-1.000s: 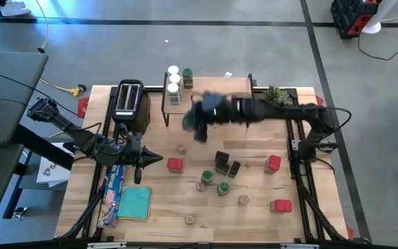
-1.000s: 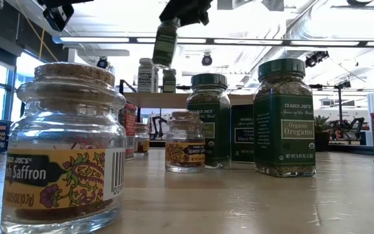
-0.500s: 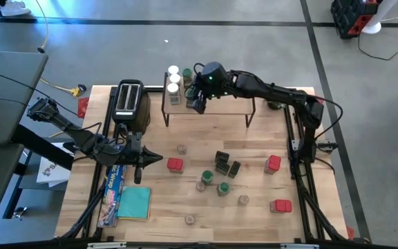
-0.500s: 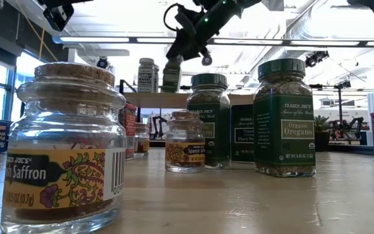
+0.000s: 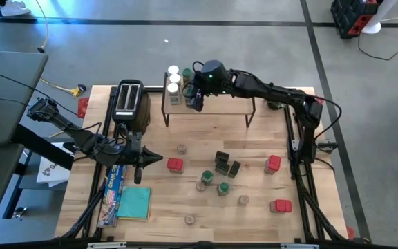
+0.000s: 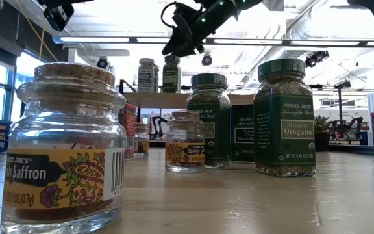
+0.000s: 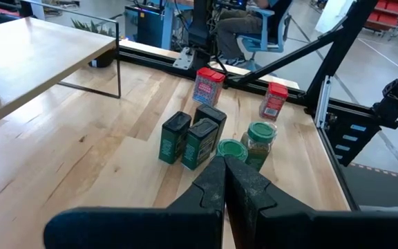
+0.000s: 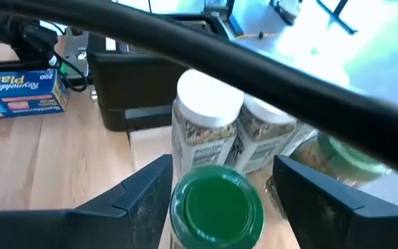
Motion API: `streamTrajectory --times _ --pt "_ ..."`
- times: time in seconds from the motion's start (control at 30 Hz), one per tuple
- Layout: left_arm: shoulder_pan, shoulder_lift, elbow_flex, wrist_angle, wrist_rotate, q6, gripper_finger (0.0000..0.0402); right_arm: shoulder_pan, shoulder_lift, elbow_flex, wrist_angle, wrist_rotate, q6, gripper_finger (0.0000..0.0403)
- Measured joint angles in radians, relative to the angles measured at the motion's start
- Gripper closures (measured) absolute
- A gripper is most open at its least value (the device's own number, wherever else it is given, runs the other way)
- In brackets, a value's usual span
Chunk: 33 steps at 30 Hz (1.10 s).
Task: Shelf spices
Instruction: Put the top green seasoning bottle on the shelf aligned with the other green seasoning bottle
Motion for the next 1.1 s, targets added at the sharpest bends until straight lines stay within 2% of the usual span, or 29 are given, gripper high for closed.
streamTrajectory --times 0.2,0.33,0.5,0.6,0.67,0.73,0.9,1.1 --pt "0.000 0.000 0.000 0.000 0.000 0.000 0.0401 0.020 -0.022 0.034 -0.035 0.078 -0.044 0.0156" --pt "-0.001 0.000 0.000 -0.002 0.000 0.000 0.0401 0.083 -0.057 0.066 -0.064 0.147 -0.063 0.0156" --pt "-0.001 0.000 0.000 -0.003 0.007 0.000 0.0401 0.210 -0.067 0.036 -0.162 0.119 -0.061 0.0169" --pt "-0.001 0.000 0.000 -0.003 0.008 0.000 0.0401 0.272 -0.066 -0.056 -0.145 0.116 -0.055 0.0201" --pt "-0.001 0.000 0.000 -0.003 0.008 0.000 0.0401 0.276 -0.065 -0.129 -0.112 0.144 -0.030 0.0232" --pt "-0.001 0.000 0.000 -0.003 0.008 -0.001 0.0401 0.254 -0.063 -0.200 -0.035 0.178 0.005 0.0266" --pt "-0.001 0.000 0.000 -0.003 0.000 0.000 0.0401 0.178 -0.063 -0.320 0.141 0.170 0.074 0.0336" --pt "0.000 0.000 0.000 -0.002 -0.001 -0.001 0.0401 0.119 -0.064 -0.351 0.188 0.150 0.088 0.0378"
